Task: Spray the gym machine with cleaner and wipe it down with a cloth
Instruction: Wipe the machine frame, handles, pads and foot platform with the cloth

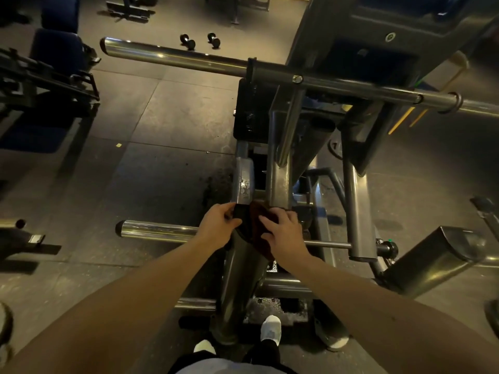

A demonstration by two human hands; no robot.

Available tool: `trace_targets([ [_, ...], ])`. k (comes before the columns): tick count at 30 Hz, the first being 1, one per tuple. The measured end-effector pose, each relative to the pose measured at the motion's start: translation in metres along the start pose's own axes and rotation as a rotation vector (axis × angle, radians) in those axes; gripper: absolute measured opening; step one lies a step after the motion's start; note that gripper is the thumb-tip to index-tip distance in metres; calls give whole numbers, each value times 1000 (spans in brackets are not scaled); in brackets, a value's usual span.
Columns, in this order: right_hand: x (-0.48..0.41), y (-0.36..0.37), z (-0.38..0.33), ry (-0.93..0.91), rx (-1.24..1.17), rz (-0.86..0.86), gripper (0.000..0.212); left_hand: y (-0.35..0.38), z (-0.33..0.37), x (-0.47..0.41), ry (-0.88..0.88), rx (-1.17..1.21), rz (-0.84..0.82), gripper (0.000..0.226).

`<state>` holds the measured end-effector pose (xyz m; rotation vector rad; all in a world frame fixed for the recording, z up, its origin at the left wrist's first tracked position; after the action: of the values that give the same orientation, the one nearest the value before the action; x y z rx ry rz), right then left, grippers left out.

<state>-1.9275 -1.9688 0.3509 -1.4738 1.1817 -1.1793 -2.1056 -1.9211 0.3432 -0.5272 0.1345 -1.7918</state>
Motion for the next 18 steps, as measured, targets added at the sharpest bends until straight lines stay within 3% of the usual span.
trace_targets([
  [5, -30, 0, -32, -112, -80, 86, 42, 0, -15, -7, -68, 94, -84, 39],
  [9, -34, -4, -17, -151, -141, 101, 38, 2, -15, -14, -107, 111, -92, 37],
  [18, -37, -11, 3, -101, -165, 92, 41, 0, -20, -28, -185, 256, 107, 27],
])
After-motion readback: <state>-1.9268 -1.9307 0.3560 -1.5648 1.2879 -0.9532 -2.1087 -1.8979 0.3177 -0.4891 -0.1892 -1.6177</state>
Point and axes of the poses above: each hand's wrist, its own x-axis away from the middle knuckle, its own y-axis out of the palm, z = x × y, the point moved 6 cm from there along -x, towards the middle knuckle, and after that the axes turned 9 degrees about x, right-handed, at the moved point
